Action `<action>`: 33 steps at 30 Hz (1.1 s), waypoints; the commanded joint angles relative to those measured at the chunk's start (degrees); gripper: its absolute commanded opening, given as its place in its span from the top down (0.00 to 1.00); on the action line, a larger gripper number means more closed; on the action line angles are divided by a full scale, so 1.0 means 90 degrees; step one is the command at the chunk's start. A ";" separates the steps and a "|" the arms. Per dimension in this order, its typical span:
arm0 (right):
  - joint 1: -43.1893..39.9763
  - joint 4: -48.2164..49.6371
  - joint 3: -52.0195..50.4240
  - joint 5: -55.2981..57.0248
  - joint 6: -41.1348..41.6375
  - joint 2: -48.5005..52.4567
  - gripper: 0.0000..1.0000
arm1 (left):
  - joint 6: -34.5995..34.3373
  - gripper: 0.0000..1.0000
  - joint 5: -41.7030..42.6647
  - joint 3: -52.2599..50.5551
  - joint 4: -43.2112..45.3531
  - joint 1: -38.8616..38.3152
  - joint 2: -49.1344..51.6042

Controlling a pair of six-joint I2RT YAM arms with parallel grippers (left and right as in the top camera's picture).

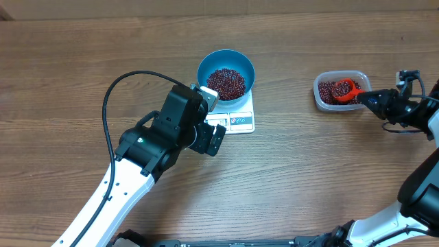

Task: Scoop item into bowl and weigh 150g on scale
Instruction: 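Drag the scoop through the beans toward the right to fill it, then lift the filled red scoop and carry it leftward over the blue bowl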

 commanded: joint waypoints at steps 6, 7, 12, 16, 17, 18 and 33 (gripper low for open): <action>-0.0068 -0.0056 -0.0046 -0.1263 0.0017 0.0019 0.96 | 0.0097 0.00 0.0051 -0.0024 -0.0005 0.0005 0.0036; -0.0068 -0.0073 -0.0046 -0.1331 0.0017 0.0019 0.96 | 0.0097 0.00 0.0051 -0.0022 -0.0002 0.0005 0.0036; -0.0068 -0.0177 -0.0046 -0.1841 0.0017 0.0019 0.96 | 0.0097 0.00 0.0051 -0.0024 -0.0005 0.0005 0.0036; -0.0010 -0.0287 -0.0046 -0.2154 0.0019 0.0019 0.96 | 0.0097 0.00 0.0051 -0.0022 -0.0005 0.0005 0.0036; 0.0029 -0.0301 -0.0046 -0.2205 0.0019 0.0019 0.96 | 0.0097 0.01 0.0051 -0.0024 -0.0002 0.0005 0.0036; 0.0085 -0.0323 -0.0046 -0.2208 0.0024 0.0019 0.96 | 0.0097 0.00 0.0051 -0.0024 -0.0005 0.0005 0.0036; 0.1654 0.0675 -0.0046 -0.2382 0.1205 0.0019 0.96 | 0.0097 0.00 0.0051 -0.0024 -0.0002 0.0005 0.0036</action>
